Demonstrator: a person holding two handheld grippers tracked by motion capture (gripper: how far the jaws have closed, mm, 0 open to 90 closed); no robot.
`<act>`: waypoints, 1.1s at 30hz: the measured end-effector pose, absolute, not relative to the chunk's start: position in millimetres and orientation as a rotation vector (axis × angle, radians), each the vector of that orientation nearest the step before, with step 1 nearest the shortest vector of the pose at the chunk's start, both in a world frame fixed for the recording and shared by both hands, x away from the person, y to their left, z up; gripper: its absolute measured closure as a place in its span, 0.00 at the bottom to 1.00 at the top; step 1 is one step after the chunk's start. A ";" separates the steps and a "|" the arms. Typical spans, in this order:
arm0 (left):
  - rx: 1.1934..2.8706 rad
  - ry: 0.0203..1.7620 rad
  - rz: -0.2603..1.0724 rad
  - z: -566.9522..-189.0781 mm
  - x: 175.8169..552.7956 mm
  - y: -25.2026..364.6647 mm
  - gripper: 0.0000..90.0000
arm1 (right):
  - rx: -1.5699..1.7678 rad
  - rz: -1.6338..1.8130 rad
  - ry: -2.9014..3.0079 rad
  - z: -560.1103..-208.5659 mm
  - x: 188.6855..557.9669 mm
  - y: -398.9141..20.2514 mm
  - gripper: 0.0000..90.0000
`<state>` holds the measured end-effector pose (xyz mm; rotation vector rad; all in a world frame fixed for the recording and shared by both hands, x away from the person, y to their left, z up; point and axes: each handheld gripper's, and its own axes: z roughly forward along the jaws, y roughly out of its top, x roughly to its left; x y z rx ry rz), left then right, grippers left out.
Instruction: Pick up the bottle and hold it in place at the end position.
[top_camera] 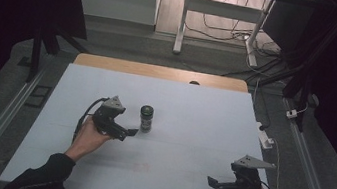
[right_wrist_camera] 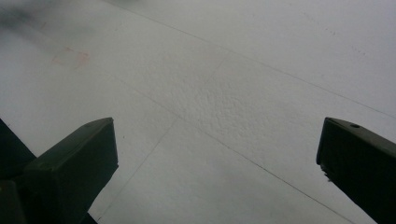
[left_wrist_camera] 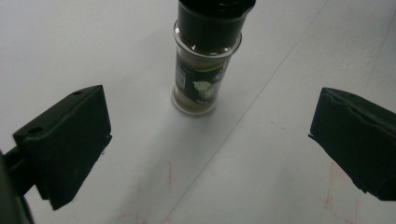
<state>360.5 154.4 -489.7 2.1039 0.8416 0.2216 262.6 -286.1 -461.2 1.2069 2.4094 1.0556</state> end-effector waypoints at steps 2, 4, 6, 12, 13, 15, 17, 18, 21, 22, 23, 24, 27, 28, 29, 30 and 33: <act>2.113 0.842 0.221 -491.3 365.2 150.9 0.00 | 1.207 1.055 2.411 -461.4 262.7 -285.8 0.00; 2.119 0.841 0.221 -492.9 369.9 147.1 0.00 | 1.206 1.054 2.413 -461.5 262.8 -285.7 0.00; 2.125 0.833 0.219 -494.6 374.3 143.9 0.00 | 1.204 1.053 2.415 -461.6 262.9 -285.6 0.00; 2.147 0.814 0.208 -503.0 386.8 133.5 0.00 | 1.200 1.048 2.419 -461.7 263.0 -285.2 0.00; 2.156 0.806 0.217 -504.2 388.2 131.0 0.00 | 1.200 1.047 2.421 -461.7 263.0 -285.1 0.00; 2.179 0.787 0.235 -506.5 390.5 126.0 0.03 | 1.197 1.044 2.423 -461.9 263.1 -285.0 0.00; 2.191 0.772 0.251 -508.9 391.8 120.8 0.07 | 1.197 1.044 2.424 -461.9 263.1 -284.9 0.00; 2.200 0.760 0.257 -509.9 392.3 118.7 0.11 | 1.197 1.044 2.425 -461.9 263.1 -284.8 0.00; 2.226 0.723 0.272 -512.6 393.4 113.1 0.22 | 1.196 1.043 2.427 -462.0 263.1 -284.7 0.00; 2.229 0.722 0.279 -513.5 393.4 111.5 0.26 | 1.196 1.044 2.427 -462.0 263.1 -284.6 0.00; 2.232 0.715 0.276 -514.1 393.6 110.9 0.30 | 1.196 1.043 2.428 -462.0 263.1 -284.6 0.00; 2.230 0.710 0.274 -514.6 393.5 110.7 0.35 | 1.196 1.044 2.428 -462.0 263.1 -284.7 0.00; 2.227 0.703 0.277 -515.0 393.0 110.8 0.45 | 1.194 1.041 2.431 -462.0 263.1 -284.6 0.00; 2.227 0.709 0.287 -514.6 392.7 111.0 0.47 | 1.195 1.043 2.430 -462.1 263.0 -284.3 0.00; 2.225 0.714 0.292 -514.4 392.6 111.7 0.50 | 1.191 1.041 2.432 -462.1 263.0 -284.2 0.00; 2.219 0.715 0.291 -514.5 392.9 112.7 0.52 | 1.189 1.038 2.433 -462.1 262.9 -284.1 0.00; 2.206 0.727 0.288 -515.2 394.0 115.6 0.59 | 1.188 1.038 2.434 -462.2 262.9 -284.1 0.00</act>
